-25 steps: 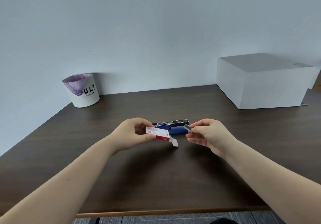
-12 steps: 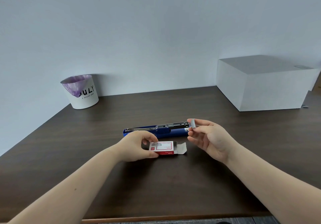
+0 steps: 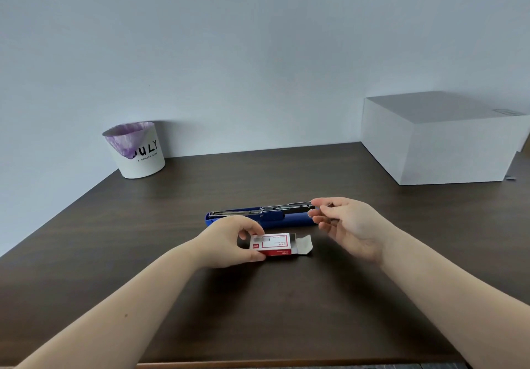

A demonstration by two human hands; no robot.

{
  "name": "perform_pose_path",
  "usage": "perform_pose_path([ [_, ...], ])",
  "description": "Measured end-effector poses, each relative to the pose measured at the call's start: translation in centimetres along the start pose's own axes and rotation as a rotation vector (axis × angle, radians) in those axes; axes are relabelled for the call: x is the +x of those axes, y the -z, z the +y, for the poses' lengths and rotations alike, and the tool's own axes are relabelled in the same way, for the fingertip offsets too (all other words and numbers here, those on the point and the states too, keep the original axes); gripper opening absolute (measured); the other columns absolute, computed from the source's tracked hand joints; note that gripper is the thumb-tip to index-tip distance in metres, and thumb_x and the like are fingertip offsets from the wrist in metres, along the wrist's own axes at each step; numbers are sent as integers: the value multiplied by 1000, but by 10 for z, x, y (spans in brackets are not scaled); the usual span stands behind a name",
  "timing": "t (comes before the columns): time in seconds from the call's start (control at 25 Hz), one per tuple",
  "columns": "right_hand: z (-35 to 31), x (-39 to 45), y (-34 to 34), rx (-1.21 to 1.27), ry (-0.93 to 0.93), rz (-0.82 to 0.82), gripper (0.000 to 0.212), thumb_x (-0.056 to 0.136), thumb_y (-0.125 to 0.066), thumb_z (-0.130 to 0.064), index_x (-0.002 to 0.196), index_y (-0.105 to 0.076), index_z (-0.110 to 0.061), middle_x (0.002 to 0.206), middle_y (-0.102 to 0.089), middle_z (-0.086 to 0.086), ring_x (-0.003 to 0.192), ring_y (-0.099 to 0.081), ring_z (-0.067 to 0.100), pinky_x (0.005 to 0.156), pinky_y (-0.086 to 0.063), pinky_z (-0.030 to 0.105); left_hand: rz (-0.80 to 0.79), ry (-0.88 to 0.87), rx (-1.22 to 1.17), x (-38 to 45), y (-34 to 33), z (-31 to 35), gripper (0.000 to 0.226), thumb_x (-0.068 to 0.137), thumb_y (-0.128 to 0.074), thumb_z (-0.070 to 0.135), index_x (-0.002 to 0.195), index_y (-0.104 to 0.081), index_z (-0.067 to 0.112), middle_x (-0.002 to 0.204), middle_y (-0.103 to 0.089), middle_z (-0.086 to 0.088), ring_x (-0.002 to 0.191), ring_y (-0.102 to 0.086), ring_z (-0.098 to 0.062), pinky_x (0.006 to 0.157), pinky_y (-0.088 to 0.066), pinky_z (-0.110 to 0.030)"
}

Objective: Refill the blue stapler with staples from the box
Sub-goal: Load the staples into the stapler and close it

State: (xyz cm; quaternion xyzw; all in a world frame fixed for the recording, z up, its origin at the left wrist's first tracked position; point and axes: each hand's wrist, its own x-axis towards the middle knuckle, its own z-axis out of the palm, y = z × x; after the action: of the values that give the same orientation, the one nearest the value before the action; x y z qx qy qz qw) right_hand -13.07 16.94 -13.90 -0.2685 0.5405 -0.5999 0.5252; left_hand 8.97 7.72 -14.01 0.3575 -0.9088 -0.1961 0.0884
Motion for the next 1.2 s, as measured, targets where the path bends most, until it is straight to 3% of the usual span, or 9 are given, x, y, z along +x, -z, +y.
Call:
perform_pose_path([
  [0.12, -5, 0, 2, -154, 74, -4, 19, 96, -47, -3, 109, -61, -2, 87, -67, 13, 67, -60, 14, 52, -50, 18, 3, -6, 6, 1, 0, -1, 47, 73, -74, 40, 116, -61, 28, 115, -62, 9, 100, -57, -7, 91, -49, -25],
  [0.24, -7, 0, 1, -200, 115, 1, 19, 93, -53, -4, 105, -66, 3, 70, -60, 10, 48, -43, 9, 36, -31, 14, 1, -20, 26, -1, 2, 1, 54, 70, -75, 45, 119, -59, 28, 114, -61, 11, 99, -56, -6, 91, -49, -25],
  [0.32, -9, 4, 0, -177, 115, -3, 19, 93, -52, -1, 105, -65, 7, 67, -51, 8, 48, -35, 8, 37, -24, 14, 39, -26, 32, -3, 4, 1, 55, 70, -73, 49, 119, -58, 28, 112, -60, 13, 95, -56, -6, 89, -49, -24],
  [0.48, -10, 3, -5, -274, 128, -60, 24, 94, -44, 6, 115, -56, 2, 79, -58, 14, 59, -41, 13, 47, -34, 17, 90, -8, -29, -8, 5, 0, 42, 76, -68, 48, 112, -63, 26, 103, -62, 12, 88, -56, -5, 83, -47, -19],
  [0.68, -11, 1, -13, -475, 253, 7, 10, 88, -61, 0, 97, -58, 1, 83, -71, 19, 55, -65, 12, 51, -51, 18, 185, 22, -55, -9, 7, 4, 22, 84, -62, 39, 99, -69, 24, 94, -67, 10, 86, -60, -10, 74, -47, -20],
  [0.76, -15, 4, -15, -406, 290, 55, 10, 85, -64, 2, 95, -63, 4, 78, -70, 16, 57, -70, 15, 54, -57, 18, 234, 37, -60, -10, 11, 4, 18, 85, -61, 37, 95, -70, 24, 93, -68, 9, 87, -60, -11, 77, -49, -25],
  [0.88, -26, 11, -17, -403, 368, 76, 13, 85, -66, -2, 97, -65, 0, 82, -72, 16, 63, -73, 20, 59, -60, 20, 351, 115, -73, -13, 20, -13, 11, 85, -63, 33, 88, -70, 26, 85, -67, 11, 80, -59, -10, 72, -47, -23],
  [1.04, -36, 27, -20, -464, 373, -23, 20, 87, -63, -1, 107, -63, -1, 96, -73, 16, 81, -75, 19, 74, -61, 22, 433, 231, -124, -11, 25, -47, 5, 82, -67, 28, 81, -70, 23, 73, -65, 12, 69, -56, -10, 65, -44, -23],
  [1.2, -32, 41, -25, -644, 344, -95, 15, 92, -57, -7, 105, -62, -3, 95, -73, 12, 83, -74, 17, 75, -60, 24, 468, 221, -138, 0, 23, -66, 11, 75, -74, 32, 82, -70, 25, 76, -64, 10, 65, -52, -8, 62, -40, -21],
])
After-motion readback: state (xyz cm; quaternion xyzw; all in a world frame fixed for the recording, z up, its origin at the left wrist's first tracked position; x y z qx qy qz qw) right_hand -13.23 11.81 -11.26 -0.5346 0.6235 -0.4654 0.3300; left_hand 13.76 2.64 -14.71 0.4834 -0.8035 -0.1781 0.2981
